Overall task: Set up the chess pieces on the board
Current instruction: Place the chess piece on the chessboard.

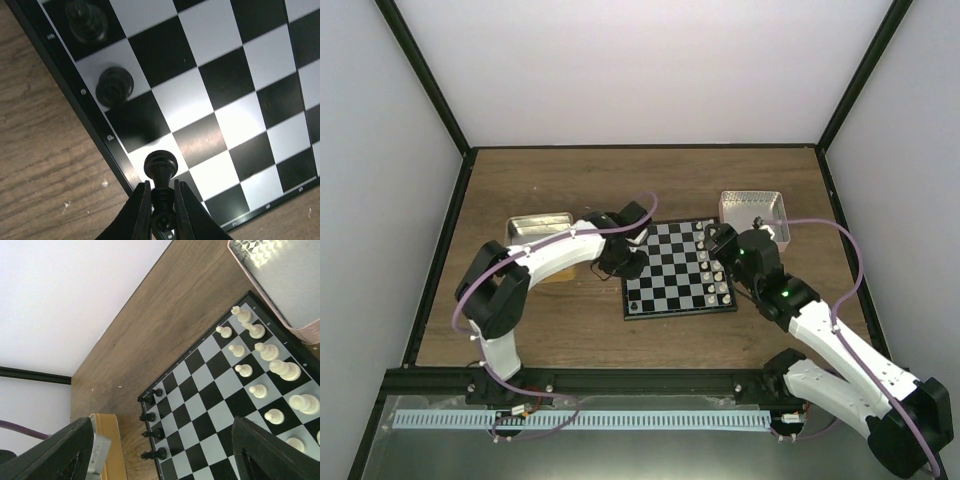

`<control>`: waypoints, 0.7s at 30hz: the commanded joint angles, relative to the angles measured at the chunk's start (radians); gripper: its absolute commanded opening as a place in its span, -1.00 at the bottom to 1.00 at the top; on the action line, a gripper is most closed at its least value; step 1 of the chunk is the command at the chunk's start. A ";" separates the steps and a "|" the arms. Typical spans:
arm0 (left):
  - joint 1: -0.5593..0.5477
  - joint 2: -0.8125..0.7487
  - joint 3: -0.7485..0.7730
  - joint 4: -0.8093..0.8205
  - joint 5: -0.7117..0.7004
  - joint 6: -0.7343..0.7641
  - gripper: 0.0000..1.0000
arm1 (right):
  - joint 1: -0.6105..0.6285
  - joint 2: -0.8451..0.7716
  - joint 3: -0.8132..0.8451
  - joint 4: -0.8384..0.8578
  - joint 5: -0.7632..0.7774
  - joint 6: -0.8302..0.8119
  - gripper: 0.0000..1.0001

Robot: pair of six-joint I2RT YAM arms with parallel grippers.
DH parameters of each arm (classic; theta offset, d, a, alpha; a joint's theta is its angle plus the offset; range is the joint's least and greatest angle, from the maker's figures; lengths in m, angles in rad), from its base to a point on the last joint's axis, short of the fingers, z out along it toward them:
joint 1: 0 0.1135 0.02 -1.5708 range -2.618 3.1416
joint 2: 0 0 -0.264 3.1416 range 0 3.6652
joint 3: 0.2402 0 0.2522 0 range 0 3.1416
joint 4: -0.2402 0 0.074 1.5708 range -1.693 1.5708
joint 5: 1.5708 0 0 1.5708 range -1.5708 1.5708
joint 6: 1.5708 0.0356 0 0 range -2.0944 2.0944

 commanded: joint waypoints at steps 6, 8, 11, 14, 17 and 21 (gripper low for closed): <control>-0.006 0.115 0.125 -0.090 -0.093 -0.001 -0.81 | -0.005 -0.017 -0.024 -0.023 0.050 -0.017 0.55; -0.006 0.131 0.135 -0.096 -0.091 0.000 -0.81 | -0.005 -0.020 -0.028 -0.024 0.049 -0.017 0.56; -0.005 0.143 0.143 -0.104 -0.115 0.000 -0.80 | -0.005 -0.025 -0.039 -0.025 0.049 -0.014 0.56; -0.006 0.162 0.165 -0.116 -0.121 0.000 -0.76 | -0.005 -0.031 -0.053 -0.016 0.046 -0.005 0.56; -0.005 0.168 0.165 -0.114 -0.130 0.004 -0.69 | -0.005 -0.034 -0.054 -0.016 0.041 -0.006 0.55; -0.005 0.168 0.164 -0.116 -0.134 0.013 -0.65 | -0.005 -0.035 -0.054 -0.019 0.044 -0.011 0.56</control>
